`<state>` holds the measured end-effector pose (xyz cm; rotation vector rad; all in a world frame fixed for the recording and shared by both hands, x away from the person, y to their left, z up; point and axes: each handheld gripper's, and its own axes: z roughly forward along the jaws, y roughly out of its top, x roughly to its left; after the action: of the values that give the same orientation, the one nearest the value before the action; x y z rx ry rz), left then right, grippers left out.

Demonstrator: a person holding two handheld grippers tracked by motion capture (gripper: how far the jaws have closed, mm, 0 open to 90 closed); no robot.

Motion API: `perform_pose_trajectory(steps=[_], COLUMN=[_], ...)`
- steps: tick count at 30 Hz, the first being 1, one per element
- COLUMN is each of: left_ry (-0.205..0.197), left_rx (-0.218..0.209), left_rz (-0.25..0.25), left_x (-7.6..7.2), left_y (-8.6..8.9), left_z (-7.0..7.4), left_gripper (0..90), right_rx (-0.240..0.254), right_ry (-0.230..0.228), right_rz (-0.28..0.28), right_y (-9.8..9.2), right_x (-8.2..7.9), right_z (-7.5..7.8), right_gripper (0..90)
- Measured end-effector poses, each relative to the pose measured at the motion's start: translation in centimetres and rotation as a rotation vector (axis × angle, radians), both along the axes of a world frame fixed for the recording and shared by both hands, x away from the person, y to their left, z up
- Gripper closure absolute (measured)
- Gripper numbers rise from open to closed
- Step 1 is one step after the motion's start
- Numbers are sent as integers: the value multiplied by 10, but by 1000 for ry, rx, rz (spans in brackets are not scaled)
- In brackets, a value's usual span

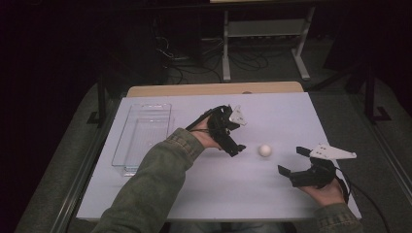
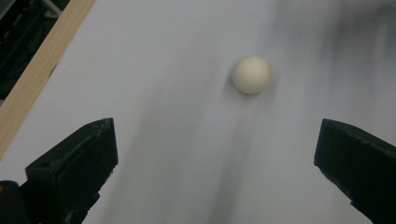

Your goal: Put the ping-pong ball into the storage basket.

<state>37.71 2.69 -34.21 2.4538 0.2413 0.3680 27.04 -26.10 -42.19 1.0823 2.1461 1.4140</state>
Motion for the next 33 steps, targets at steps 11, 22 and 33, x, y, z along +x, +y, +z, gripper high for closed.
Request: perform_pose_trajectory(steps=[11, 22, 33], left_ry=[11, 3, 5], left_rx=[10, 13, 40], left_rz=[-15, -32, -46], left_x=[3, 7, 9], left_y=[-13, -24, -30], left_z=[-3, -5, -13], left_gripper=[0, 0, 0], right_rx=[7, 11, 5], right_ry=[5, 4, 3], right_rz=[5, 6, 15], right_y=[0, 0, 1], right_x=[-1, -1, -1], right_z=[0, -1, -1], right_gripper=[0, 0, 0])
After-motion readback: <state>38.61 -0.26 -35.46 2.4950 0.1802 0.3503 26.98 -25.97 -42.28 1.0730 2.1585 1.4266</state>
